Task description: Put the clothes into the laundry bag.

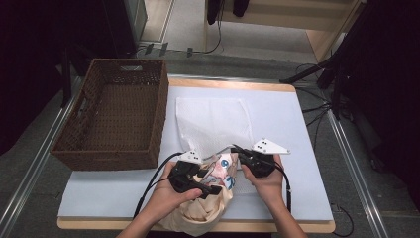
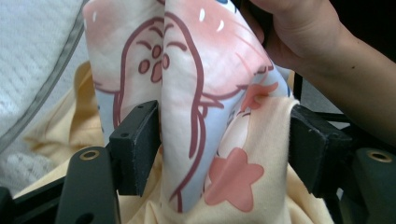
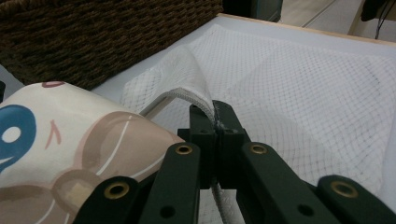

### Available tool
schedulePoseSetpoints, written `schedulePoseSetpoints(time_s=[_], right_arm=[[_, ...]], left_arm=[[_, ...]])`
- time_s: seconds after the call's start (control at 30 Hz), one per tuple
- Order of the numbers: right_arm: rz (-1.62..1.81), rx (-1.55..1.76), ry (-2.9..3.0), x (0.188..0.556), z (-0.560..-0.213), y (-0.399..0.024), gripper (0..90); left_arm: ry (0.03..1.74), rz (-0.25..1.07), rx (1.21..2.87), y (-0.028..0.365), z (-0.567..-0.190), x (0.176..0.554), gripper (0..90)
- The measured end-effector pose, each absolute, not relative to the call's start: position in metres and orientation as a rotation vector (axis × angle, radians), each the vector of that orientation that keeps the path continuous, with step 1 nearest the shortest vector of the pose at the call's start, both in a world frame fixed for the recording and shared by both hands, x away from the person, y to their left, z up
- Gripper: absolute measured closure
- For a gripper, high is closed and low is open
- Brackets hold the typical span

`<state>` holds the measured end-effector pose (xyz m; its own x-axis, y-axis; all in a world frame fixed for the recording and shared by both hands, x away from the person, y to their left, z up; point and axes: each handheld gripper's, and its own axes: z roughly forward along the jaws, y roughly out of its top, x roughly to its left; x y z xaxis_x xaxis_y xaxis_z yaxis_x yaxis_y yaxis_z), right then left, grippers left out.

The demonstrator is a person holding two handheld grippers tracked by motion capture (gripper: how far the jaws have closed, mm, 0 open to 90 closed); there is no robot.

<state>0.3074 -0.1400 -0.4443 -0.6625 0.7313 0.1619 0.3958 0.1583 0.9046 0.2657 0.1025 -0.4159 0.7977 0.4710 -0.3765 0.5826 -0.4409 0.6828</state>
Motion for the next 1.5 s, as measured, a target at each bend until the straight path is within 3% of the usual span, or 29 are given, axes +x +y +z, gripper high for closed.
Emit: schedulePoseSetpoints(time_s=[0.07,0.13,0.2,0.33,0.6,0.8,0.87,0.93,1.07,1.17,1.3,1.43,1.5], right_arm=[[1.506,1.084,2.128,0.308,-0.444,-0.141,88.4],[1.505,1.085,2.131,0.308,-0.444,-0.141,88.4],[1.505,1.087,2.129,0.308,-0.445,-0.14,88.4],[1.519,1.087,2.118,0.306,-0.443,-0.142,88.5],[1.556,1.019,2.107,0.294,-0.438,-0.143,88.6],[1.527,1.001,2.129,0.287,-0.443,-0.142,88.6],[1.522,1.013,2.138,0.287,-0.445,-0.143,88.6],[1.516,1.021,2.146,0.287,-0.447,-0.144,88.6],[1.499,1.024,2.173,0.286,-0.451,-0.141,88.6],[1.5,1.018,2.182,0.283,-0.453,-0.141,88.6],[1.517,1.008,2.186,0.274,-0.453,-0.143,88.6],[1.522,0.987,2.179,0.268,-0.452,-0.142,88.6],[1.52,0.98,2.184,0.267,-0.452,-0.14,88.6]], left_arm=[[0.775,-0.192,2.103,0.098,-0.418,0.267,33.4],[0.817,-0.22,2.129,0.093,-0.426,0.272,50.2],[0.86,-0.304,2.141,0.09,-0.436,0.281,61.2],[0.981,-0.428,2.084,0.094,-0.457,0.298,70.2],[1.108,-0.345,1.945,0.111,-0.448,0.295,69.1],[1.12,-0.156,1.861,0.122,-0.434,0.287,54.1],[1.095,-0.167,1.887,0.118,-0.435,0.285,50.9],[1.071,-0.165,1.948,0.109,-0.441,0.284,60.6],[1.053,-0.203,2.011,0.095,-0.455,0.287,67.1],[1.04,-0.202,2.03,0.091,-0.454,0.288,86.9],[1.09,-0.186,1.931,0.099,-0.444,0.289,88.0],[1.199,-0.034,1.779,0.113,-0.442,0.291,87.9],[1.225,0.022,1.781,0.115,-0.447,0.293,86.9]])
